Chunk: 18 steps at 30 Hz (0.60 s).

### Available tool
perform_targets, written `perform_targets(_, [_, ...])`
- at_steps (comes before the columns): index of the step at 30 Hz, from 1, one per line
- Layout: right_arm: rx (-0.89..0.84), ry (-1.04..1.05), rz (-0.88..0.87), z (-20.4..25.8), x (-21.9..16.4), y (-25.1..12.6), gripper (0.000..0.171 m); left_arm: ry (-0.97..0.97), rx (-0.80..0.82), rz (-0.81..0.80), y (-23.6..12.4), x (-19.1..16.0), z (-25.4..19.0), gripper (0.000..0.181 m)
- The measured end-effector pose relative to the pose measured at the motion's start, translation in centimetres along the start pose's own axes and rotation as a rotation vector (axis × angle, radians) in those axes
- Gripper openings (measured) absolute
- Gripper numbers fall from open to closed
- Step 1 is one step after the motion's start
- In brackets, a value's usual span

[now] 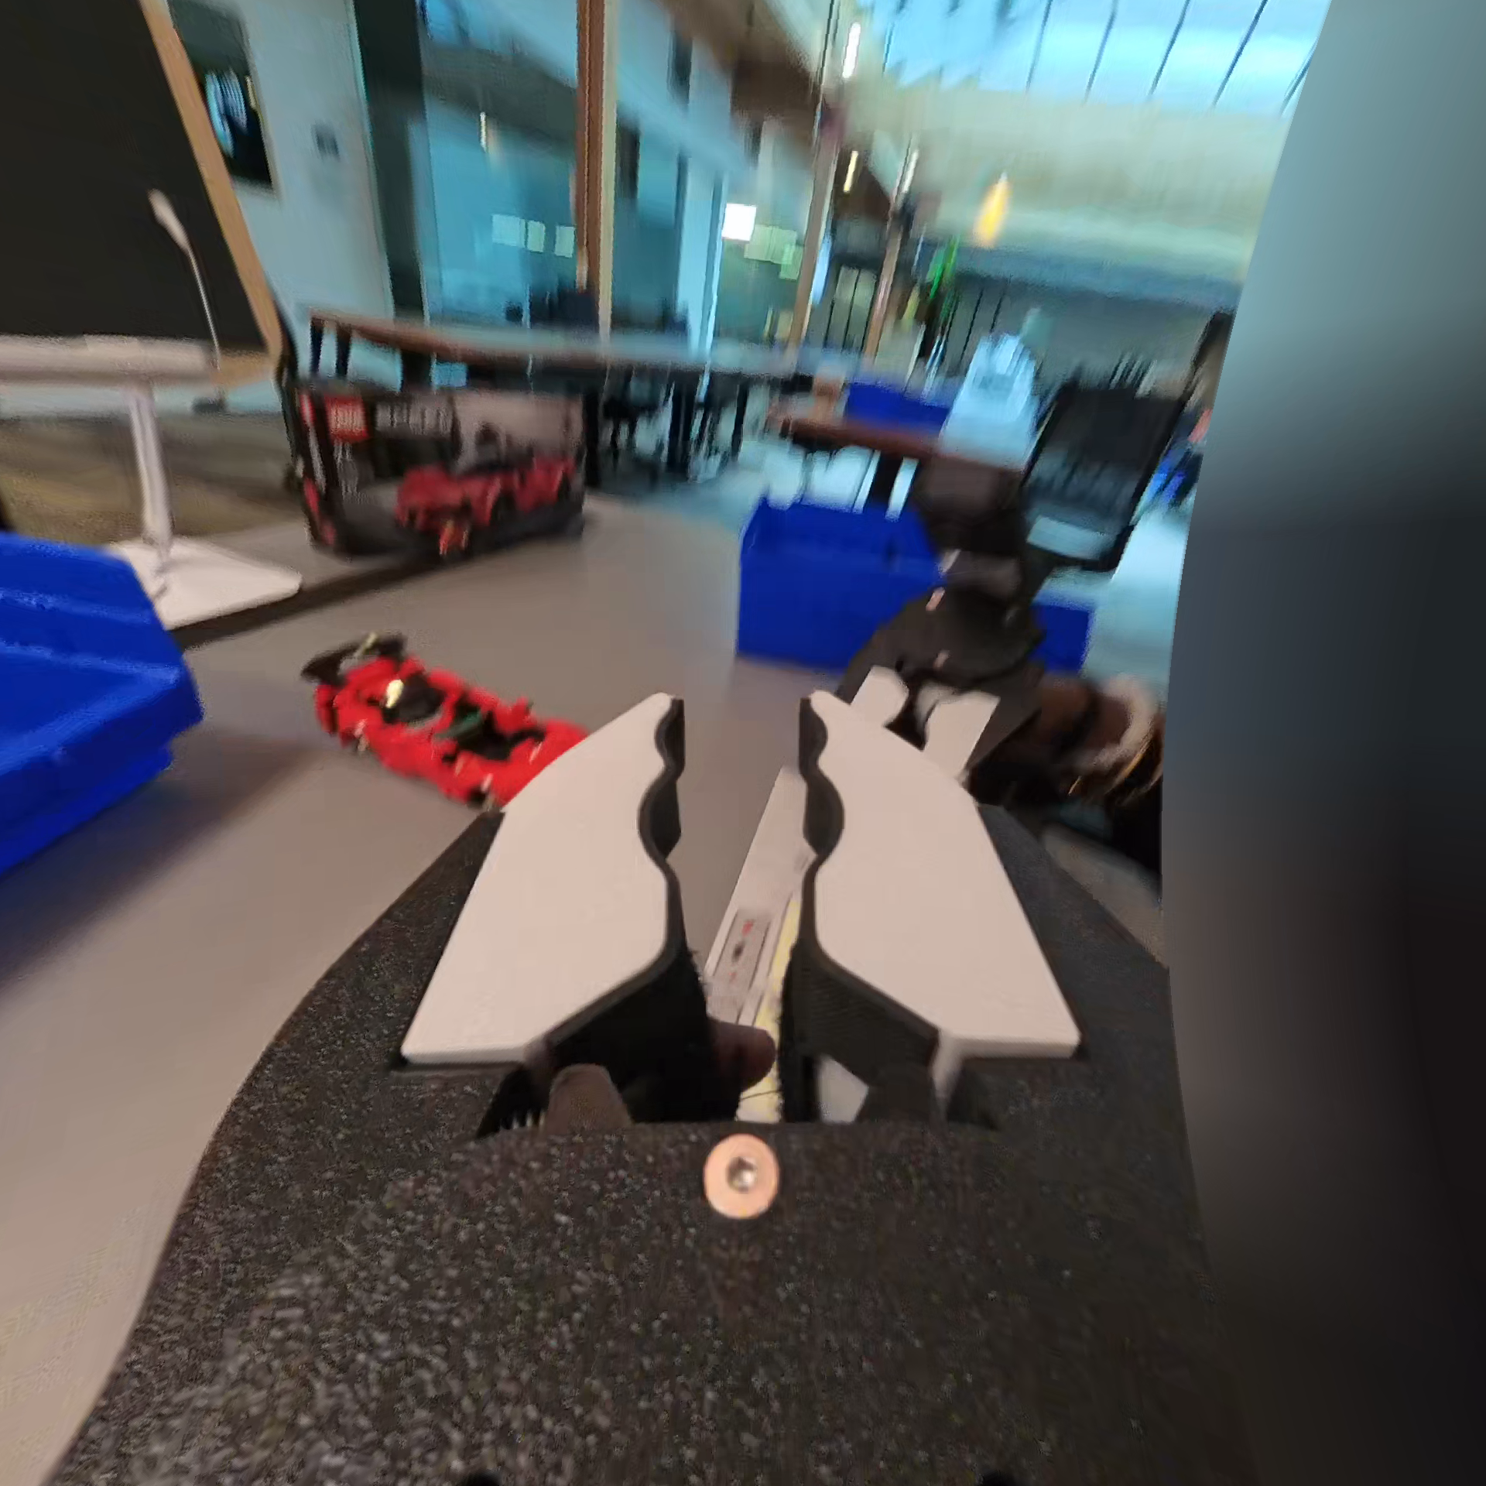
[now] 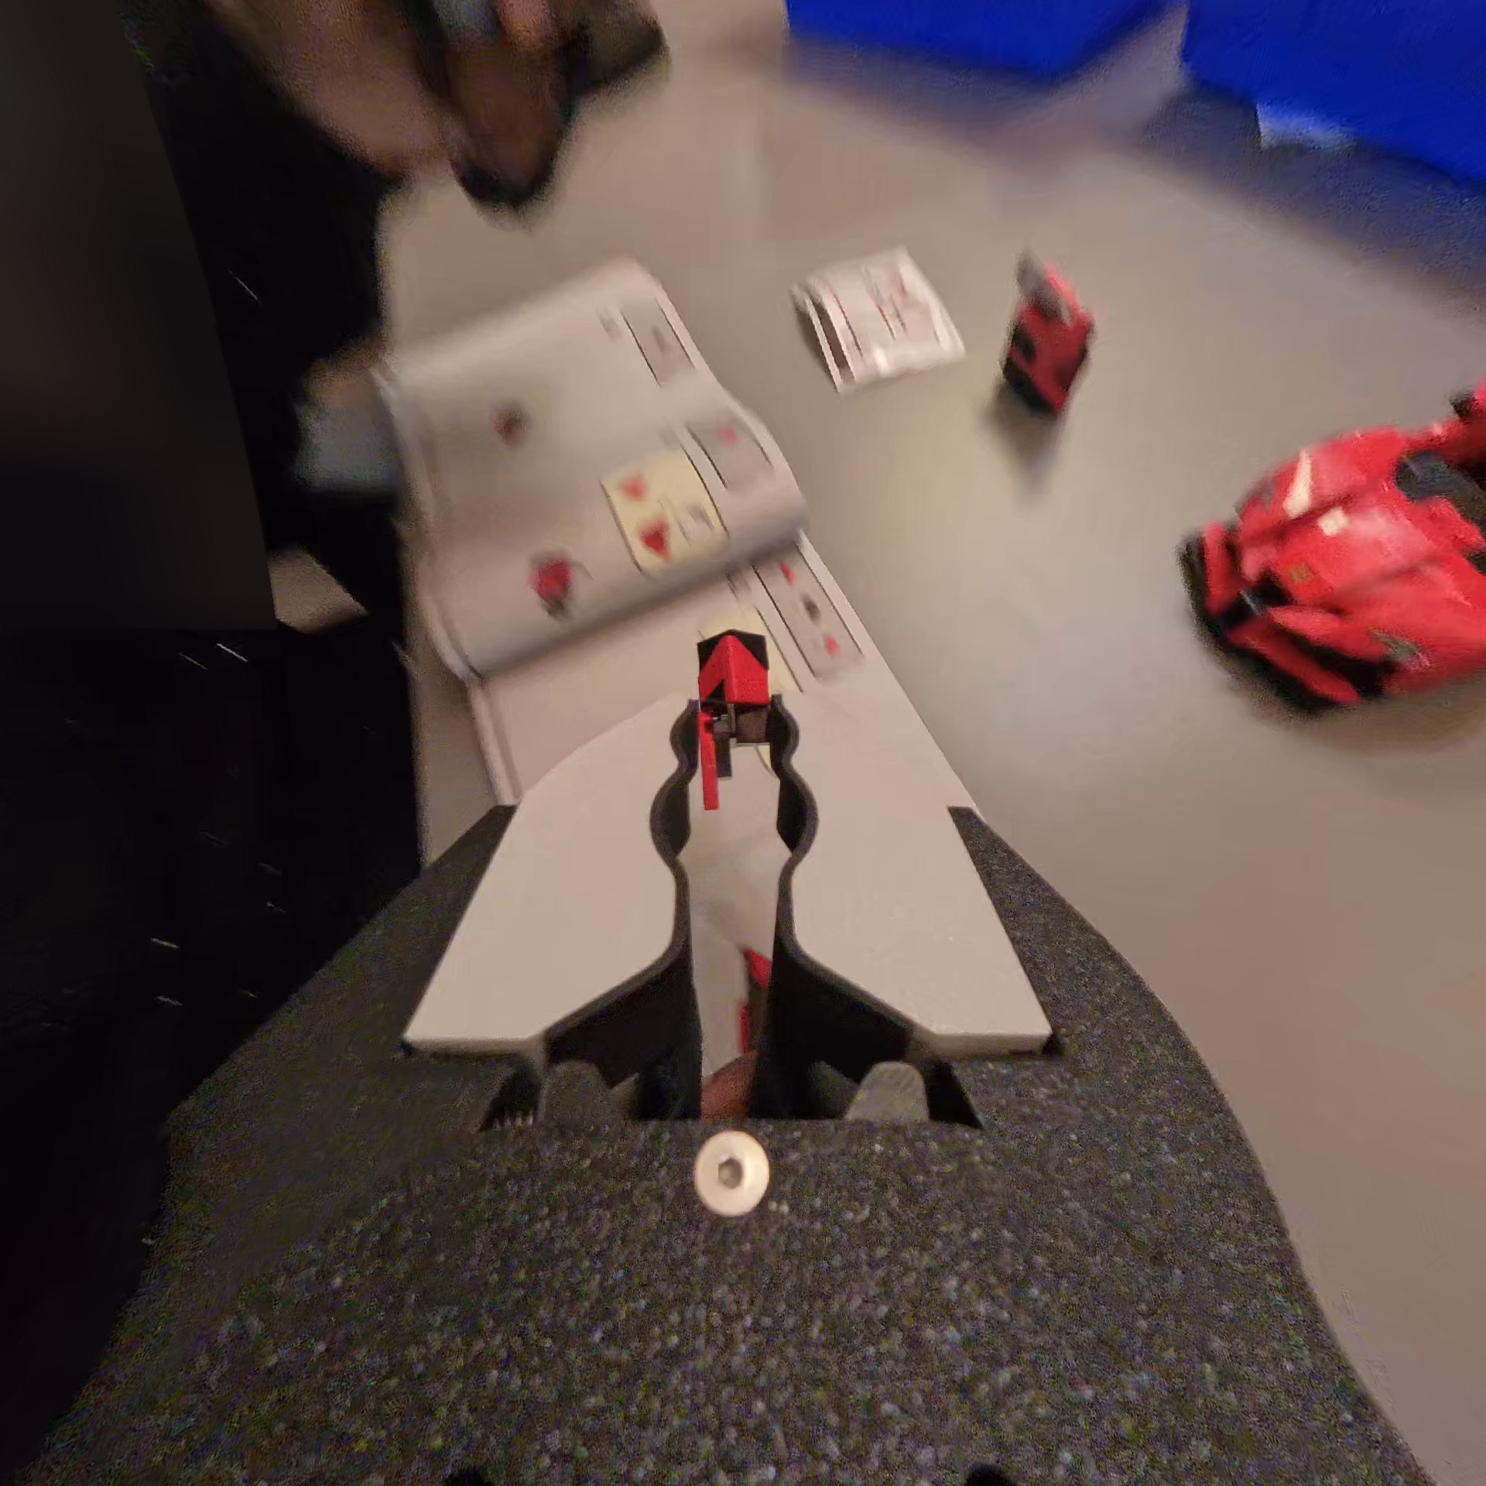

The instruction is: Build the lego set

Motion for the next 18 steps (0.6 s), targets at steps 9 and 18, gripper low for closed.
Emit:
perform_targets(9, [0.232,0.255,-0.233,-0.8,-0.3,0.1,0.017,-0.202,-0.186,-0.218,-1.5,-2.9,0.8,0.026])
perform_targets(18, [0.285,0.263,-0.202,-0.5,-0.8,0.9,0.017,-0.163,-0.178,-0.388,-3.1,-4.6,2.0,0.018])
Point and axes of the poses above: each gripper's, where its closed fingertips meet, y out along the fingers, x out of its top, z = x × y across the jaws, the point moved 9 cm from there along -y, back along the fingers, and after that the axes turned 13 degrees about -x, right-handed, at the moved point
